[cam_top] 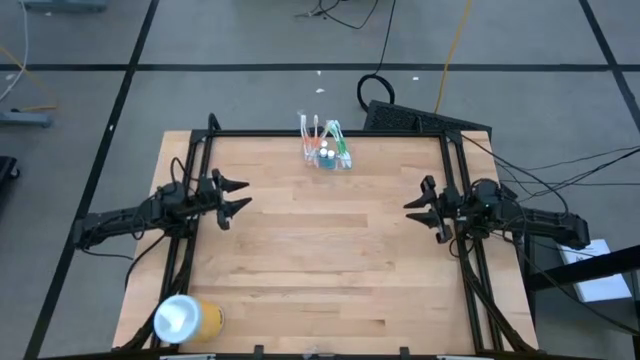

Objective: Pick & Place toothbrushing station
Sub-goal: Return to Home Position

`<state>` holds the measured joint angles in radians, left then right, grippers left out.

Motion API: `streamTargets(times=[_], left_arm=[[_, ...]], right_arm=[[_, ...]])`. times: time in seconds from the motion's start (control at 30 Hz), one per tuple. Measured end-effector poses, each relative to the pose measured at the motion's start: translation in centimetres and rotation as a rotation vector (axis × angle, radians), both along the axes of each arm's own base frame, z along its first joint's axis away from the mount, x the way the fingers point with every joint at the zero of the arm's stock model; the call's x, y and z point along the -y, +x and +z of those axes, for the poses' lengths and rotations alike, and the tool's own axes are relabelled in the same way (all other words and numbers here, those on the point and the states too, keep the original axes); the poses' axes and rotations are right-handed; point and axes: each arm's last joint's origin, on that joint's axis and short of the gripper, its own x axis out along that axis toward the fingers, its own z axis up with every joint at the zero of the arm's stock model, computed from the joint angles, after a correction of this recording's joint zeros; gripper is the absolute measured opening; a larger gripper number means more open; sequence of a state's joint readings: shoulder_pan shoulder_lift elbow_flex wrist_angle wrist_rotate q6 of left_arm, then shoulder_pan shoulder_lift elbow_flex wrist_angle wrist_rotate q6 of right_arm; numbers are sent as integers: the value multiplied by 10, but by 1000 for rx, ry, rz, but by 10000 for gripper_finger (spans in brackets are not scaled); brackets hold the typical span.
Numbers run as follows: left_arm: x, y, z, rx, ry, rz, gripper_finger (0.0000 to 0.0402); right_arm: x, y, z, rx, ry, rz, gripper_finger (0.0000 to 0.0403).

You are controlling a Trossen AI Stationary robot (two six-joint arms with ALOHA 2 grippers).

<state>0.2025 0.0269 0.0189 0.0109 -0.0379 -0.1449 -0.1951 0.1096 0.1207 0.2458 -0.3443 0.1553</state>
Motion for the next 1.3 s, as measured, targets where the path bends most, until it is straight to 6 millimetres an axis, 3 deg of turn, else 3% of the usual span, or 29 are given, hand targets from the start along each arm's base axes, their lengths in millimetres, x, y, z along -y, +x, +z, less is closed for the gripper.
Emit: streamTargets(times=[0.13, 0.7, 1.3], left_arm=[[3, 0, 0, -1, 4, -2, 253], [12, 1, 2, 10, 39, 12, 253], [15, 2, 2, 3, 79, 16, 253]], right_arm=[[0, 1, -10, -9, -10, -7, 105], [-6, 1, -6, 64, -30, -6, 105], [-12, 4, -23, -107, -79, -45, 105]])
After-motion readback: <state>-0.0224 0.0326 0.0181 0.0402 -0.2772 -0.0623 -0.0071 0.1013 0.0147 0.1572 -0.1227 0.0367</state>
